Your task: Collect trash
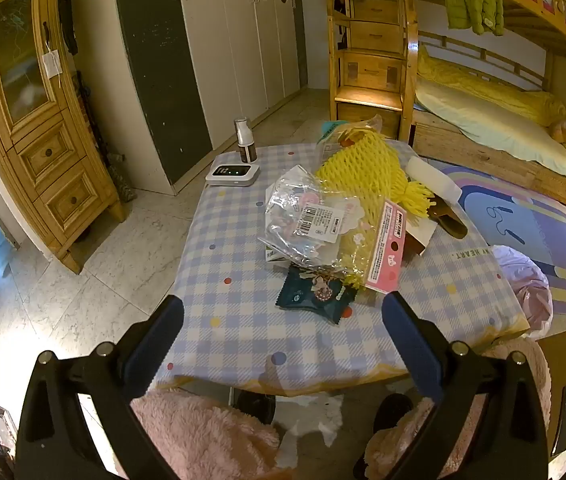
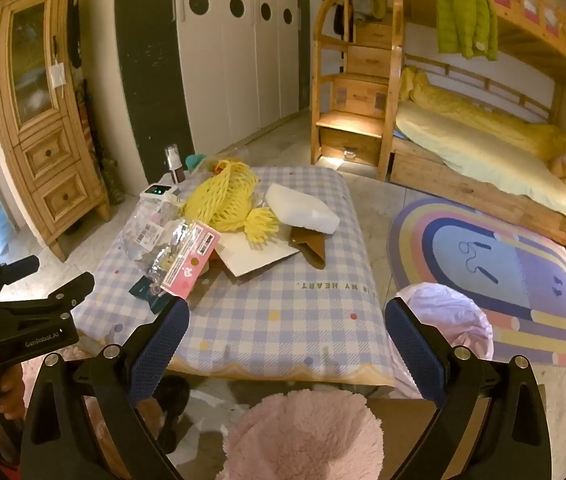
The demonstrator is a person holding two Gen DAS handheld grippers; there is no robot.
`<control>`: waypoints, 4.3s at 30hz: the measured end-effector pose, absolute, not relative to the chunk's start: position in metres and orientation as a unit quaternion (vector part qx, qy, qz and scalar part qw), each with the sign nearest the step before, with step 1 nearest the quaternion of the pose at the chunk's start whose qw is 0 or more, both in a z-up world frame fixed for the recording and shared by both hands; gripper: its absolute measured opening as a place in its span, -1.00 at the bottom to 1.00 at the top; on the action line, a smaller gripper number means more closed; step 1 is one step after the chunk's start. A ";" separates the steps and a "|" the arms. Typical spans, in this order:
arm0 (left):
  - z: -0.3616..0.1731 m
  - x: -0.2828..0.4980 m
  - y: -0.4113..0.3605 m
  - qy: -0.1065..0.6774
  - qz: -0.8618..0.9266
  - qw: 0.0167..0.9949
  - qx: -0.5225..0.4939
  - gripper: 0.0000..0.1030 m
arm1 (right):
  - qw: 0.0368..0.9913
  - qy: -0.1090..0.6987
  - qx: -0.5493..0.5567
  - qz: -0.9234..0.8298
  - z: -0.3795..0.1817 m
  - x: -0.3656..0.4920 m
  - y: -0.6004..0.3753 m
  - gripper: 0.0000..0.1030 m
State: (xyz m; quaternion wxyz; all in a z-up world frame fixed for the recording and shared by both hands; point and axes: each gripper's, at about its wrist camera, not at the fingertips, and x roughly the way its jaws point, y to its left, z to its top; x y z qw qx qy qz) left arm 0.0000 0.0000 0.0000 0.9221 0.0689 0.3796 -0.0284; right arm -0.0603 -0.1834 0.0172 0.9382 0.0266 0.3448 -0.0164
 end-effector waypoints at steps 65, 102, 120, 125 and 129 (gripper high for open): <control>0.000 0.000 0.000 0.379 -0.028 0.922 0.068 0.87 | 0.938 0.346 0.028 -0.017 0.017 -0.059 -0.183 0.88; -0.003 0.005 0.014 0.382 -0.005 0.922 0.060 0.87 | 0.938 0.344 0.025 -0.007 0.015 -0.053 -0.182 0.88; -0.044 0.033 0.013 0.415 -0.039 0.908 0.038 0.86 | 0.951 0.308 -0.005 -0.010 0.000 -0.018 -0.176 0.88; -0.053 0.042 -0.003 0.420 -0.071 0.904 0.040 0.67 | 0.951 0.308 -0.005 -0.025 -0.009 -0.011 -0.185 0.80; -0.060 0.054 -0.012 0.423 -0.085 0.902 0.028 0.56 | 0.949 0.313 -0.011 -0.019 -0.016 -0.005 -0.188 0.25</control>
